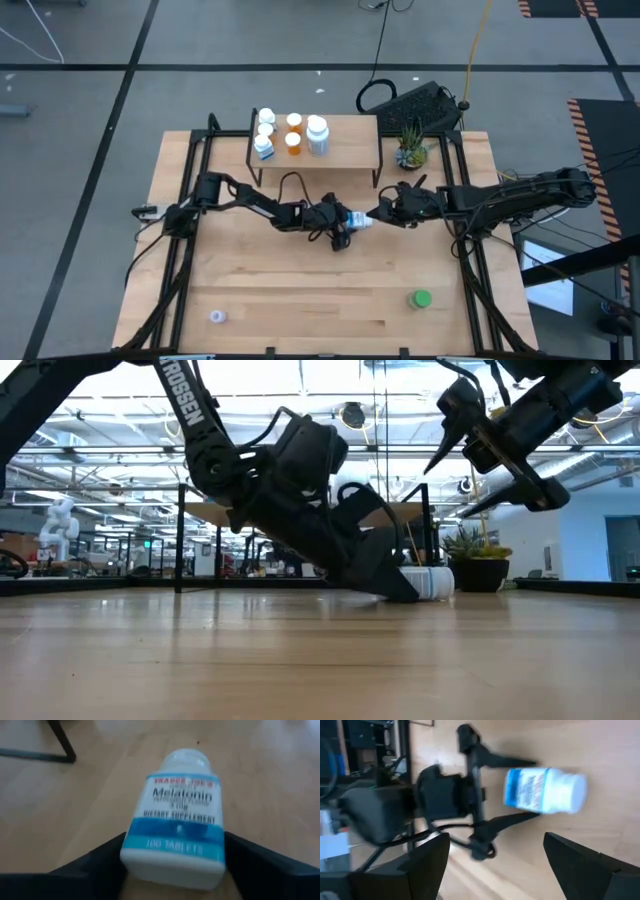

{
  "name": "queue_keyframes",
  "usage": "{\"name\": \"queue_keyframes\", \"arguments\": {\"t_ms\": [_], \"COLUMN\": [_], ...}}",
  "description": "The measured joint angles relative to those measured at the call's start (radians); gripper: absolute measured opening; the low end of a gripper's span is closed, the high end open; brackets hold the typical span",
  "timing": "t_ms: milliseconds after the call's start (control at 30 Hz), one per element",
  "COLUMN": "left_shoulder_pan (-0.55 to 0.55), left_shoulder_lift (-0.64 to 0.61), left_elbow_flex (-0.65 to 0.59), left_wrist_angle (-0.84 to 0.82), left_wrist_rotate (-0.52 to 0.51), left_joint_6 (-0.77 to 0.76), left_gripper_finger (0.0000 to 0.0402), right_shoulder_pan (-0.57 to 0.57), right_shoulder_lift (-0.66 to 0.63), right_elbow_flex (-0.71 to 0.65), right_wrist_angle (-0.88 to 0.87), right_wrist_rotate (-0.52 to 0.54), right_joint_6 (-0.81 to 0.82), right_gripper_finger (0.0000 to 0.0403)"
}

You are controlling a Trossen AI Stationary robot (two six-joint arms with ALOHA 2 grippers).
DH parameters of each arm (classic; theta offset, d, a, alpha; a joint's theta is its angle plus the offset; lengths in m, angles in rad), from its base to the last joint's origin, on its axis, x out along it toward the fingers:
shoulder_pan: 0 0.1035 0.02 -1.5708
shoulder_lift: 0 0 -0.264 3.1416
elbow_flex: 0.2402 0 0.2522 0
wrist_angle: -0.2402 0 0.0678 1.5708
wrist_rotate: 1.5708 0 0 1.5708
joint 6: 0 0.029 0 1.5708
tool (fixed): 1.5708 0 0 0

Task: Pick and place medicine bottles onto shelf by color
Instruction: Put the blue pill bottle on the shelf

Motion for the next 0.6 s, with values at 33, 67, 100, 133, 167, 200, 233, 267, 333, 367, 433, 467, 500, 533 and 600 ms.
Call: {"name": "queue_keyframes", "arguments": {"t_ms": [33, 67, 100, 133, 167, 200, 233, 267, 333, 367, 433, 467, 500, 533, 600], "left_shoulder_pan": [0.0, 0.0, 0.0, 0.0, 0.0, 0.001, 0.001, 0.001, 0.005, 0.006, 0.006, 0.004, 0.002, -0.002, -0.005], "left_shoulder_lift": [0.0, 0.0, 0.0, 0.0, 0.0, 0.0, -0.002, -0.008, -0.034, -0.057, -0.117, -0.148, -0.182, -0.217, -0.283], "left_elbow_flex": [0.0, 0.0, 0.0, 0.0, 0.0, 0.0, 0.0, 0.0, 0.0, 0.0, 0.0, 0.0, 0.0, -0.001, -0.002], "left_wrist_angle": [0.007, 0.012, 0.018, 0.022, 0.026, 0.03, 0.033, 0.03, 0.012, 0.003, -0.024, -0.018, -0.02, -0.031, -0.045], "left_wrist_rotate": [0.0, -0.002, -0.005, -0.005, -0.006, -0.006, -0.007, -0.009, -0.023, -0.031, -0.037, -0.038, -0.042, -0.062, -0.102], "left_joint_6": [0.004, 0.007, 0.006, 0.006, 0.005, 0.004, -0.001, -0.017, -0.09, -0.134, -0.178, -0.178, -0.166, -0.148, -0.098], "left_gripper_finger": [0.0291, 0.0274, 0.0257, 0.0244, 0.0232, 0.0227, 0.0226, 0.0226, 0.0226, 0.0227, 0.0234, 0.0237, 0.0238, 0.0237, 0.0232], "right_shoulder_pan": [0.0, 0.0, 0.0, 0.0, -0.001, -0.005, -0.008, -0.009, -0.008, -0.008, -0.008, -0.008, -0.009, -0.011, -0.019], "right_shoulder_lift": [0.001, 0.004, 0.008, 0.008, 0.008, 0.009, 0.009, 0.003, -0.014, -0.024, -0.053, -0.067, -0.08, -0.095, -0.124], "right_elbow_flex": [-0.002, -0.005, -0.011, -0.021, -0.035, -0.048, -0.063, -0.079, -0.111, -0.124, -0.151, -0.162, -0.172, -0.18, -0.183], "right_wrist_angle": [-0.007, -0.002, 0.007, 0.008, -0.003, -0.006, 0.002, 0.013, 0.077, 0.14, 0.281, 0.36, 0.426, 0.478, 0.553], "right_wrist_rotate": [0.008, 0.026, 0.041, 0.051, 0.051, 0.05, 0.046, 0.03, 0.022, 0.025, 0.05, 0.075, 0.108, 0.135, 0.18], "right_joint_6": [-0.001, -0.001, 0.006, 0.019, 0.03, 0.043, 0.058, 0.07, 0.074, 0.075, 0.064, 0.047, 0.032, 0.012, -0.034], "right_gripper_finger": [0.0315, 0.0315, 0.0315, 0.0315, 0.0315, 0.0315, 0.0315, 0.0315, 0.0315, 0.0315, 0.0315, 0.0315, 0.0315, 0.0315, 0.0315]}}
